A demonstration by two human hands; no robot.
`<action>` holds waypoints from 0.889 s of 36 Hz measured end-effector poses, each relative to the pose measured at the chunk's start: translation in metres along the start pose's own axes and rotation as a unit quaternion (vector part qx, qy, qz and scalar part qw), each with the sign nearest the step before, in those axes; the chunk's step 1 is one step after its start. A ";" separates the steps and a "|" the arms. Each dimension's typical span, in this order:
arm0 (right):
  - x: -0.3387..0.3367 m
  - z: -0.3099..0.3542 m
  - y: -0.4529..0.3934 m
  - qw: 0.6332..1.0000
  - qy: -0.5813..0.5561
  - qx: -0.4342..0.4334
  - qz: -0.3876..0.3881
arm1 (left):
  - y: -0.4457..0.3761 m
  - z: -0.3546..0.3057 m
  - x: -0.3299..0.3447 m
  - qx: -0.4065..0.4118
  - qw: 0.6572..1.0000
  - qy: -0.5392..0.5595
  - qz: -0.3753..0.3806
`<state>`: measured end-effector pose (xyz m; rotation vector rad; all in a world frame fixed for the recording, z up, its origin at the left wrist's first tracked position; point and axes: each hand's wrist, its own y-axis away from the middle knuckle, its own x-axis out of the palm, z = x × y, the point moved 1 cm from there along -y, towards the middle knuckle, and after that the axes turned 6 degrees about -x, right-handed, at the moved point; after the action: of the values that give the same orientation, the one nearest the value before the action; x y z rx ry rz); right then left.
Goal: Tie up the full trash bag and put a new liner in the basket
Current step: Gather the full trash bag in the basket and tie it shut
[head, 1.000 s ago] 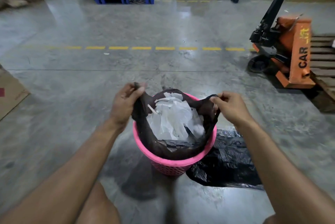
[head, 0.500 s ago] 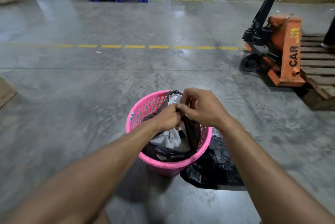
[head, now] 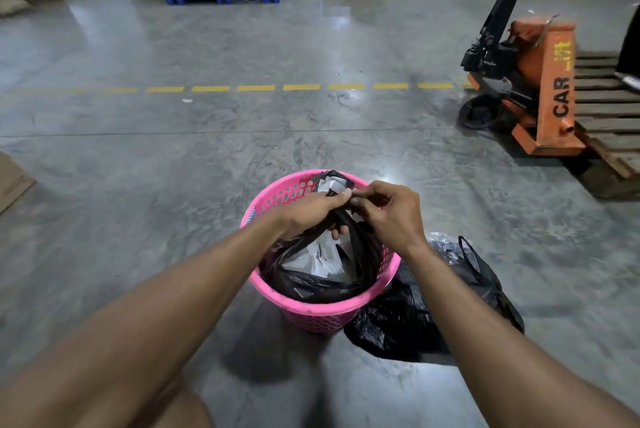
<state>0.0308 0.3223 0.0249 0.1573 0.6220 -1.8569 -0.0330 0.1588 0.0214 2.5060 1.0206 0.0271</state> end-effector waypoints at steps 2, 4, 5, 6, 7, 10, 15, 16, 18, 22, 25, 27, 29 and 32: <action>-0.002 -0.005 -0.002 0.999 -0.029 0.040 -0.022 | -0.001 -0.002 -0.004 0.001 0.999 0.031 0.028; -0.006 -0.008 -0.003 0.997 -0.034 0.057 -0.041 | -0.001 -0.001 -0.011 0.002 0.997 0.063 0.042; -0.007 -0.008 -0.003 0.997 -0.033 0.058 -0.043 | -0.001 0.000 -0.016 -0.013 0.996 0.077 0.044; -0.008 -0.006 -0.002 0.997 -0.033 0.059 -0.039 | 0.000 0.001 -0.020 -0.031 0.995 0.088 0.044; -0.008 -0.003 0.000 0.997 -0.036 0.056 -0.029 | 0.000 0.003 -0.024 -0.049 0.993 0.100 0.047; -0.003 0.005 0.011 0.998 -0.048 0.039 0.011 | 0.000 0.004 -0.028 -0.080 0.987 0.130 0.048; 0.018 -0.003 0.056 0.992 0.057 -0.071 0.082 | -0.008 0.005 -0.030 -0.121 0.980 0.156 -0.004; 0.022 -0.006 0.062 0.988 0.095 -0.089 0.083 | -0.007 0.006 -0.030 -0.132 0.979 0.158 0.004; 0.028 -0.011 0.069 0.979 0.153 -0.104 0.081 | -0.003 0.005 -0.026 -0.147 0.979 0.143 0.011; 0.038 -0.008 0.070 0.975 0.166 -0.087 0.122 | 0.003 -0.003 -0.015 -0.069 0.996 -0.041 -0.049; 0.033 -0.004 0.059 0.989 0.102 -0.028 0.100 | 0.009 -0.004 -0.017 0.055 0.902 -0.426 -0.051; 0.026 -0.002 0.047 0.996 0.069 0.005 0.059 | 0.014 0.007 -0.019 0.152 0.765 -0.619 -0.091; 0.019 0.002 0.031 0.998 0.064 0.018 0.005 | 0.022 0.015 -0.019 0.234 0.695 -0.670 -0.116; 0.011 0.009 0.008 0.996 0.083 -0.033 0.019 | 0.027 0.025 -0.020 0.296 0.672 -0.668 -0.122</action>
<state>0.0354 0.3063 0.0257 0.2799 0.7878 -1.7956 -0.0250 0.1189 0.0127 1.8442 0.6303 -2.1359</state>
